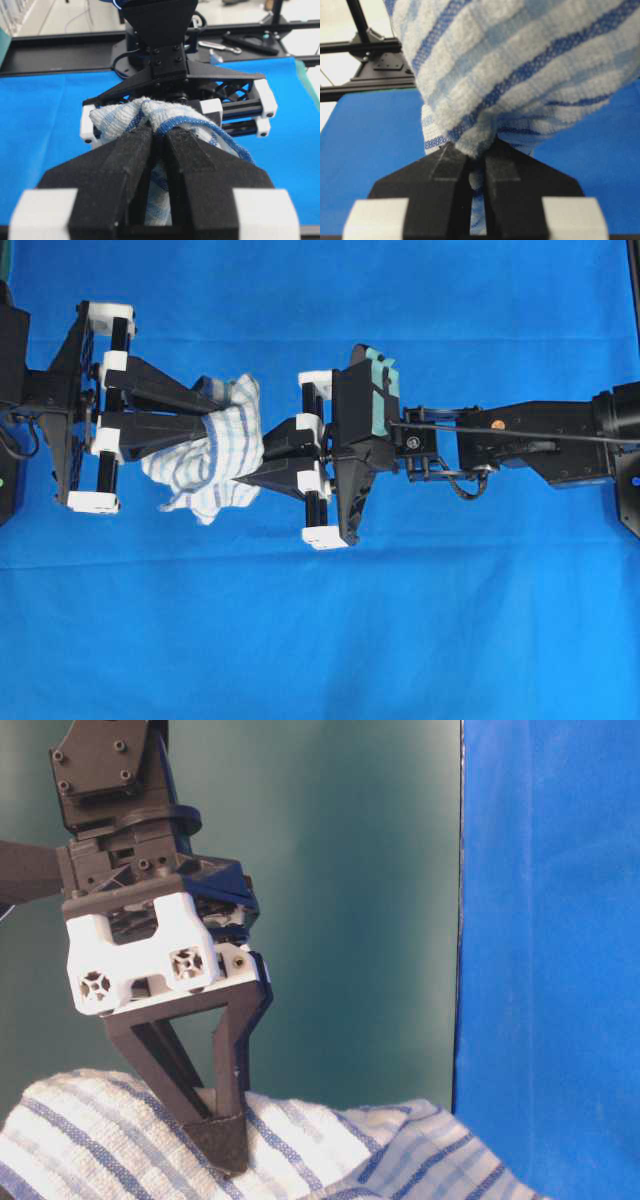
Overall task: Hand over the towel.
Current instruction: 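Grasp the towel with the right gripper and open the left gripper, then carry the towel right and lower it onto the table center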
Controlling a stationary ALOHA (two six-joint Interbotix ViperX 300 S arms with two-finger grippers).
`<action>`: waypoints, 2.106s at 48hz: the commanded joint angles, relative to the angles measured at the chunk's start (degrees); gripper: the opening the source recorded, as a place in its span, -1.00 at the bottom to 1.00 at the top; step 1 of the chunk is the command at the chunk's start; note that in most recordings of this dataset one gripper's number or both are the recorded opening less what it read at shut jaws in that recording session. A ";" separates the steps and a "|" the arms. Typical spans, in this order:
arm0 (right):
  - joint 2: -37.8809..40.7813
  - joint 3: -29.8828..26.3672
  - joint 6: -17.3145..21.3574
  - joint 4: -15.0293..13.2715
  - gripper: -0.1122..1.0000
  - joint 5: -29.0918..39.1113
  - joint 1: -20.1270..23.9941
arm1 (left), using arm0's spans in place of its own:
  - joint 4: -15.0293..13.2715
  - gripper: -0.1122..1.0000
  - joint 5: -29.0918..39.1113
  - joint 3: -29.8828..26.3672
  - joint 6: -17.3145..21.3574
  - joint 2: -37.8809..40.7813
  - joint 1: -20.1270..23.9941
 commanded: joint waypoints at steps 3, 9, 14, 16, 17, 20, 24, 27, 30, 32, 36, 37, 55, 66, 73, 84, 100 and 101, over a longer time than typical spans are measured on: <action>-2.29 -0.26 0.09 0.09 -0.72 -0.26 -0.09 | -0.26 -0.58 -0.62 -0.97 -0.26 -0.35 -0.26; -4.22 1.58 0.09 0.09 -0.72 -0.18 0.00 | -0.53 0.08 -0.70 -0.79 -0.88 -1.05 -0.26; -7.03 4.22 0.09 0.09 -0.73 -0.26 0.09 | -0.53 0.61 -0.70 -0.09 -1.85 -2.37 -0.26; -8.26 5.45 0.09 0.09 -0.72 -0.35 0.26 | -0.53 0.76 -0.44 0.18 -1.93 -3.08 -0.26; -8.96 6.15 0.09 0.09 -0.72 -0.35 0.26 | -0.53 0.82 -0.35 0.35 -1.93 -3.43 -0.26; -11.25 8.35 0.09 0.09 -0.72 -0.35 0.44 | -0.53 0.88 0.18 0.79 -2.02 -4.48 -0.26; -14.41 11.25 0.09 0.09 -0.72 -0.35 0.79 | -0.53 0.87 0.88 1.49 -2.02 -6.06 -0.26; -17.05 13.62 0.18 0.09 -0.72 -0.44 1.14 | -0.53 0.88 1.23 2.02 -2.02 -7.03 -0.26; -19.25 15.47 0.18 0.18 -0.72 -0.44 1.41 | -0.53 0.88 1.32 2.37 -2.02 -7.73 -0.26; -20.39 16.44 0.18 0.09 -0.73 -0.44 1.49 | -0.53 0.88 1.32 2.64 -2.02 -8.17 -0.26; -22.32 17.93 0.18 0.09 -0.72 -0.26 1.58 | -0.53 0.88 1.32 2.99 -2.02 -8.70 -0.26; -22.76 18.28 0.18 0.09 -0.72 -0.18 1.67 | -0.53 0.88 1.32 3.08 -2.02 -8.70 -0.26; -22.59 17.93 0.26 0.09 -0.72 3.78 1.23 | -0.53 0.88 1.32 3.25 -2.02 -8.70 -0.26; -13.62 9.40 0.70 0.18 -0.72 23.99 -2.20 | -0.53 0.88 1.14 3.25 -2.02 -8.09 -0.26; -5.62 1.93 0.18 -0.79 -0.72 36.04 -3.60 | -0.53 0.88 0.88 3.25 -2.02 -7.73 -0.26; 6.68 -4.57 0.09 -2.64 -0.72 42.36 -5.10 | -0.53 0.88 0.88 3.34 -2.02 -7.73 -0.26; 10.63 -5.71 0.18 -2.64 -0.72 42.45 -5.45 | -0.53 0.88 0.88 3.60 -2.02 -7.73 -0.26; 10.63 -5.71 0.18 -2.64 -0.72 42.45 -5.54 | -0.53 0.88 0.88 3.60 -2.02 -7.73 -0.26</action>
